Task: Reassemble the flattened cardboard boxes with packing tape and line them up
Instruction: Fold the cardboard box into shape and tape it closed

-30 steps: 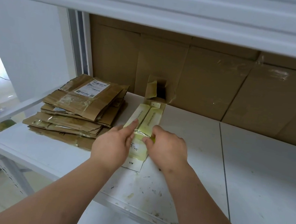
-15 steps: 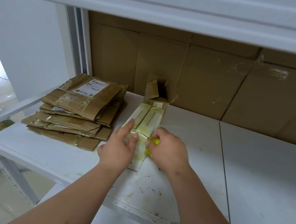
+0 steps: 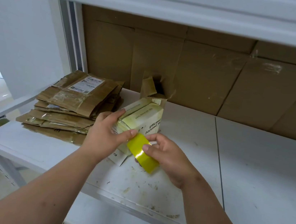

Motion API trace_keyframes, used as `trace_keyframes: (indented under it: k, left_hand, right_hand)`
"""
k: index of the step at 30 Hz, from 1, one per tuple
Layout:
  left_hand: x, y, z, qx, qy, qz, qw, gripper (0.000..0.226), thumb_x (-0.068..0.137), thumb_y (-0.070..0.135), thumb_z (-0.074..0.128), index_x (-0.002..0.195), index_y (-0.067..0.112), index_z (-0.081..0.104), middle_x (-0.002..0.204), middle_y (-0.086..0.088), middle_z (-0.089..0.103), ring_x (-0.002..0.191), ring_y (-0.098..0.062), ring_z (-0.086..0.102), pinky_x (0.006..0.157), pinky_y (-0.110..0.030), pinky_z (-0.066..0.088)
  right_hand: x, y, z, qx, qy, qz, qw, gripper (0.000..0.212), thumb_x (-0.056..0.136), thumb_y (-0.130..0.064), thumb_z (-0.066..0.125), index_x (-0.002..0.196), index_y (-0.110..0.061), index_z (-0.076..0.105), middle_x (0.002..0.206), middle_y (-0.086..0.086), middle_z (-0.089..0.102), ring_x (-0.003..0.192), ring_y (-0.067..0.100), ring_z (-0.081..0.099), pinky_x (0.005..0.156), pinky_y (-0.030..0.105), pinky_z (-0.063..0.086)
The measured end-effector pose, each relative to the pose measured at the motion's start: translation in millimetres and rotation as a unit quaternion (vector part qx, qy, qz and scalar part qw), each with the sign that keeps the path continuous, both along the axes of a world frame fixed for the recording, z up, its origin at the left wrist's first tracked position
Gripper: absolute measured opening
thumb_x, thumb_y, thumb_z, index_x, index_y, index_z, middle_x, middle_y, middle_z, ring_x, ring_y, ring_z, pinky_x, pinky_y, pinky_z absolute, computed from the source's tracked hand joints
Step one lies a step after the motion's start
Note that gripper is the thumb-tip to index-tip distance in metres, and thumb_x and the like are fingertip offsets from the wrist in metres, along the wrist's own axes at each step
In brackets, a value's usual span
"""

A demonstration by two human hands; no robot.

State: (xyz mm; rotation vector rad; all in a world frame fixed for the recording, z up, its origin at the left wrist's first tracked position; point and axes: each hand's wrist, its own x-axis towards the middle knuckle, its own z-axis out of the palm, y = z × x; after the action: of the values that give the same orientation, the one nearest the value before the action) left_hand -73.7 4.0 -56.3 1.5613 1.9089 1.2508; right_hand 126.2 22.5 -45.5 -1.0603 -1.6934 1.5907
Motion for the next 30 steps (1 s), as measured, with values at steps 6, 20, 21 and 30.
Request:
trace_keyframes:
  k: [6, 20, 21, 30]
  left_hand:
    - [-5, 2, 7, -0.025, 0.048, -0.023, 0.998, 0.085, 0.081, 0.048, 0.075, 0.153, 0.026, 0.034, 0.150, -0.001, 0.039, 0.132, -0.010, 0.039, 0.099, -0.020, 0.028]
    - [-7, -1, 3, -0.029, 0.037, 0.032, 0.998, 0.071, 0.086, 0.043, 0.071, 0.145, 0.012, 0.045, 0.152, -0.006, 0.035, 0.137, -0.024, 0.041, 0.110, -0.036, 0.037]
    - [-3, -3, 1, -0.011, 0.050, 0.052, 0.997, 0.070, 0.087, 0.042, 0.070, 0.146, 0.012, 0.046, 0.143, -0.008, 0.036, 0.134, -0.025, 0.040, 0.110, -0.034, 0.036]
    - [19, -18, 3, -0.115, -0.090, -0.006, 0.989, 0.093, 0.093, 0.022, 0.063, 0.155, 0.043, -0.004, 0.096, 0.002, 0.055, 0.092, -0.020, 0.060, 0.082, -0.034, 0.050]
  right_hand:
    - [-6, -15, -19, -0.057, 0.067, -0.004, 0.996, 0.024, 0.102, -0.021, 0.048, 0.113, -0.006, 0.064, 0.092, 0.017, 0.072, 0.080, 0.024, 0.068, 0.080, 0.038, 0.054]
    - [-19, -36, -47, -0.008, -0.003, 0.010, 1.000, 0.032, 0.080, -0.028, 0.052, 0.111, -0.022, 0.061, 0.112, 0.009, 0.069, 0.102, 0.028, 0.062, 0.097, 0.040, 0.046]
    - [-19, -37, -49, 0.003, -0.010, 0.008, 1.000, 0.032, 0.081, -0.029, 0.053, 0.111, -0.020, 0.061, 0.112, 0.010, 0.068, 0.108, 0.031, 0.060, 0.100, 0.043, 0.045]
    - [-7, -36, -42, 0.017, -0.068, 0.013, 0.997, 0.015, 0.091, -0.023, 0.066, 0.104, -0.019, 0.073, 0.102, 0.010, 0.073, 0.088, 0.011, 0.063, 0.092, 0.041, 0.052]
